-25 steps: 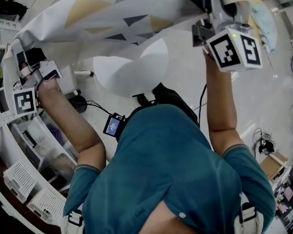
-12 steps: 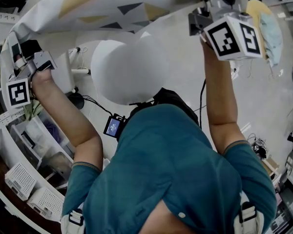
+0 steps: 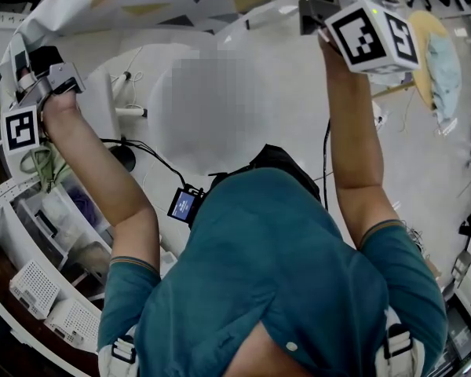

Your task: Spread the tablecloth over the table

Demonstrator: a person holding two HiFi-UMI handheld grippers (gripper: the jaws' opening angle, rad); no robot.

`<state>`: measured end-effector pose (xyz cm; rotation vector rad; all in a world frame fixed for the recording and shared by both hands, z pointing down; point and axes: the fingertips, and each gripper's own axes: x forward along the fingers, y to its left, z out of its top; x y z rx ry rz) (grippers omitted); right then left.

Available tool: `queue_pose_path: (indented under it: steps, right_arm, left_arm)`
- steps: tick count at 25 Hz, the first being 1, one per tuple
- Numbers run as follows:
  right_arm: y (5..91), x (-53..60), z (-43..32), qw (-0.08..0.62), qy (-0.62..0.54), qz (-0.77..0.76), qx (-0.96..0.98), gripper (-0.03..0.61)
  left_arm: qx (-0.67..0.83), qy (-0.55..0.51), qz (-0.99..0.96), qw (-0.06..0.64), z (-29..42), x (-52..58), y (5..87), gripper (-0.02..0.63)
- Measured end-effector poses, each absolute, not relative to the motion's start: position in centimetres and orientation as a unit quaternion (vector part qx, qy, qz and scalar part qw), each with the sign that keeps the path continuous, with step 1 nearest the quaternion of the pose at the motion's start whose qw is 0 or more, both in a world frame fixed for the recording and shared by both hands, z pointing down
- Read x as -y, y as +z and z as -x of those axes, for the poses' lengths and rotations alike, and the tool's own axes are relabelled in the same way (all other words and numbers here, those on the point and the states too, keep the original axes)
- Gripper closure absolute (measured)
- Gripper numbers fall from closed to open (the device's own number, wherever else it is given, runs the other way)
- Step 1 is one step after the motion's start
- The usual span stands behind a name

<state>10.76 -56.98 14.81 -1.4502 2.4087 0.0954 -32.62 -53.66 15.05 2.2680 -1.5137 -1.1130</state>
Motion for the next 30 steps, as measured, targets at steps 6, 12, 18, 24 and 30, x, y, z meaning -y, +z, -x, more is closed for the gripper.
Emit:
queue_pose_path:
  steps: [6, 12, 18, 24, 30]
  right_arm:
    - [16.3, 57.6, -10.4, 0.161, 0.005, 0.518, -0.84, 0.557]
    - [19.7, 55.0, -9.2, 0.138, -0.024, 0.522, -0.841, 0.557]
    - [21.3, 53.1, -8.9, 0.115, -0.048, 0.527, -0.841, 0.557]
    - [25.9, 45.7, -8.6, 0.089, -0.07, 0.542, -0.833, 0.555]
    - [29.2, 40.8, -8.3, 0.065, -0.089, 0.557, -0.823, 0.555]
  left_arm:
    - [0.518, -0.378, -0.759, 0.114, 33.8, 53.7, 16.1, 0.607]
    - [0.524, -0.37, -0.754, 0.144, 35.3, 51.5, 19.4, 0.606]
    - [0.523, -0.367, -0.748, 0.181, 35.8, 49.9, 21.2, 0.606]
    - [0.52, -0.351, -0.749, 0.21, 36.7, 43.3, 25.4, 0.606]
    - [0.519, -0.34, -0.749, 0.233, 37.3, 39.0, 28.4, 0.604]
